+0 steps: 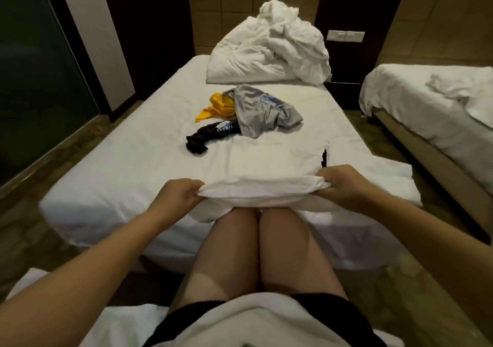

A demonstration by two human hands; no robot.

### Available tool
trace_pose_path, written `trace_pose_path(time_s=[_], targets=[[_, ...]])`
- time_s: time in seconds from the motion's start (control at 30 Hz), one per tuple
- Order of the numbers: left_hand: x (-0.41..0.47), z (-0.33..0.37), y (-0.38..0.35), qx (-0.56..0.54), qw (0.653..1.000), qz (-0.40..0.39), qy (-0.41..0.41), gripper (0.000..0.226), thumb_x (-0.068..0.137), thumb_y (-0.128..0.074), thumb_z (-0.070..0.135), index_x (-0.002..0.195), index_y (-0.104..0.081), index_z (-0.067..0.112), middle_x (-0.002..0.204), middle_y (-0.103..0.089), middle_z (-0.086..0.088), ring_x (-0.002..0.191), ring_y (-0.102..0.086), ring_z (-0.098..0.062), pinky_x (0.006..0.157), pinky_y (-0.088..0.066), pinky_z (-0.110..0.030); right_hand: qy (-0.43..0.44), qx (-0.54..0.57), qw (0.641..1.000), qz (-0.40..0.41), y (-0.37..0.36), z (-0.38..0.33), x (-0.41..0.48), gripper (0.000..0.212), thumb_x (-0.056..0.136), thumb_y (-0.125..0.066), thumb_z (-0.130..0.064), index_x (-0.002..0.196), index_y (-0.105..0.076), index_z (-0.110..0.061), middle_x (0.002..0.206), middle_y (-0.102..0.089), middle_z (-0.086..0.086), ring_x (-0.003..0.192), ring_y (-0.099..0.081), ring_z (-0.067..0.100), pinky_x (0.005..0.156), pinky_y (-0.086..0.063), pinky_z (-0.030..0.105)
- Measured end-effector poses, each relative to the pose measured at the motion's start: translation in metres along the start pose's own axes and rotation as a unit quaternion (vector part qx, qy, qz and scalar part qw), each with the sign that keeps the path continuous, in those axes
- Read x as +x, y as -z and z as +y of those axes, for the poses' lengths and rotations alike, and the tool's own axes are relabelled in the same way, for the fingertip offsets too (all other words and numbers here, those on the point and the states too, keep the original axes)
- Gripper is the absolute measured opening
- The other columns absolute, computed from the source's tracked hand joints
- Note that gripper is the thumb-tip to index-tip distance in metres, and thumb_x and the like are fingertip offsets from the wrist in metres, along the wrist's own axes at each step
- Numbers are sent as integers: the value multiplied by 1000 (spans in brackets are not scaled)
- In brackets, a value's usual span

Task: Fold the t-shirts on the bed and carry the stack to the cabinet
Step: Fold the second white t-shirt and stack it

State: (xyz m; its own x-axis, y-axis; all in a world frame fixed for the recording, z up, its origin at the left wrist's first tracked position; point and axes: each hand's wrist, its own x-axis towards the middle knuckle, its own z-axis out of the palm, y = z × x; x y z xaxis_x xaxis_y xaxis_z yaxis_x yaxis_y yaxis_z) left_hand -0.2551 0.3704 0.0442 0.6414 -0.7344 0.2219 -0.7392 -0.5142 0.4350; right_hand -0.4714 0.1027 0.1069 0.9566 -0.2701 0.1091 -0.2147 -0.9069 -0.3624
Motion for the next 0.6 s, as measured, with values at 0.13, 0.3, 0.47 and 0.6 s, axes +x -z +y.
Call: trace_pose_path(time_s=[0.13, 0.3, 0.47, 0.6], targets=[[-34, 7, 0, 20, 998, 42, -44, 44, 74, -50, 46, 81, -74, 10, 73, -65, -11, 72, -62, -28, 61, -40, -30, 97, -37, 992, 70, -11, -6, -40, 36, 82, -63, -38, 60, -58, -11, 59, -58, 6, 57, -53, 16, 53, -31, 29], [-100, 0, -42, -9, 1000, -6, 7, 42, 75, -48, 39, 91, -76, 12, 86, -69, -14, 83, -64, -31, 73, -46, -34, 110, -104, 988, 20, -73, -11, -105, 25, 66, -50, -38, 58, -65, -20, 56, -61, -2, 49, -61, 21, 47, -38, 23], [-126, -3, -50, -7, 995, 30, 91, 37, 81, -49, 34, 103, -73, 17, 83, -55, -8, 81, -55, -32, 67, -41, -33, 93, -134, 983, 80, -94, -21, -127, 32, 69, -46, -40, 79, -71, -22, 74, -68, -6, 64, -64, 21, 64, -41, 27], [-129, 15, -45, -45, 990, 9, 135, 28, 93, -53, 26, 119, -65, 23, 105, -68, -7, 96, -61, -27, 76, -43, -29, 100, -138, 984, 54, -94, -34, -121, 43, 76, -45, -52, 102, -67, -25, 87, -68, -6, 76, -65, 21, 69, -45, 32]])
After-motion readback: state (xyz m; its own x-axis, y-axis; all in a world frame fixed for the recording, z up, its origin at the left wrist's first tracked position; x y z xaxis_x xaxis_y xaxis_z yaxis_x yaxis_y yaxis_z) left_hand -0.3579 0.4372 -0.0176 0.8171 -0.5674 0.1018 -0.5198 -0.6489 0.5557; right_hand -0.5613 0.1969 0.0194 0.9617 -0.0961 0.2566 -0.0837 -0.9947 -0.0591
